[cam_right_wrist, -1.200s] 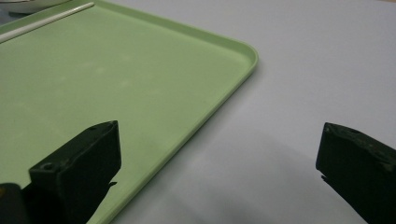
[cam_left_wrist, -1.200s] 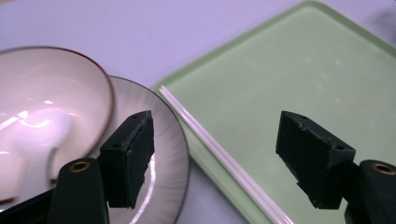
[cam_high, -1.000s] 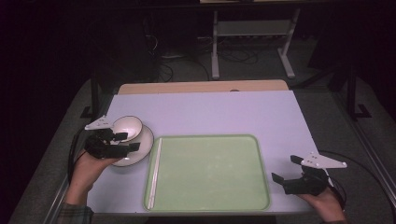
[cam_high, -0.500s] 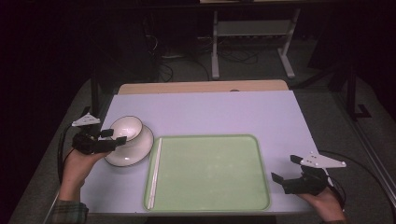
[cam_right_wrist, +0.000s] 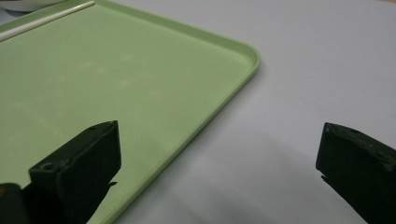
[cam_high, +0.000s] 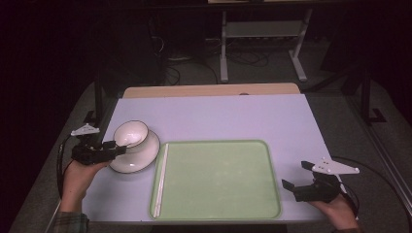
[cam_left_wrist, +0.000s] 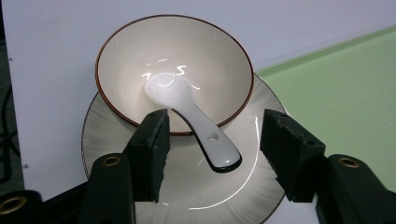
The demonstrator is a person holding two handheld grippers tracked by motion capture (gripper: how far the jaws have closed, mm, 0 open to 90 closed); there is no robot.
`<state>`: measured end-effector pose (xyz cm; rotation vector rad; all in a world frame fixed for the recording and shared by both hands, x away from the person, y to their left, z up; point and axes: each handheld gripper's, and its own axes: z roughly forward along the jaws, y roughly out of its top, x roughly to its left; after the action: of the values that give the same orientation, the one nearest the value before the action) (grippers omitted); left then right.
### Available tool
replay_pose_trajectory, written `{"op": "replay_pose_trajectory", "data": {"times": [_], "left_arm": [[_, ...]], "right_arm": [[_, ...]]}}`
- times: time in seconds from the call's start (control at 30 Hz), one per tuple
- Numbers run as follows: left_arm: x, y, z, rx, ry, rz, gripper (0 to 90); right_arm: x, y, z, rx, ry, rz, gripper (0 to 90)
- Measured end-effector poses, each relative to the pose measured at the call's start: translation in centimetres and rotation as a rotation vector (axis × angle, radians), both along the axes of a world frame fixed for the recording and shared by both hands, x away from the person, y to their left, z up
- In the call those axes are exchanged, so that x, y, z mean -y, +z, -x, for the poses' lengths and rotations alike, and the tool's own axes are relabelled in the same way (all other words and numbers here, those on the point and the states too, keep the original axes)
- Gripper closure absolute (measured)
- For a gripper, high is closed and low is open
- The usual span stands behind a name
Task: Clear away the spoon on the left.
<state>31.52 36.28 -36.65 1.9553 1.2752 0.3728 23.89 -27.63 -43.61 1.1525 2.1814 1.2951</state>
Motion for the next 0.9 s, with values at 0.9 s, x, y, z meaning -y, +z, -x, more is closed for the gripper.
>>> {"op": "replay_pose_trajectory", "data": {"times": [0.9], "left_arm": [[-1.7,-1.3,-0.2,-0.025,0.046,0.063,75.5]], "right_arm": [[0.0,-0.1,-0.1,-0.004,0.004,0.004,0.0]]}}
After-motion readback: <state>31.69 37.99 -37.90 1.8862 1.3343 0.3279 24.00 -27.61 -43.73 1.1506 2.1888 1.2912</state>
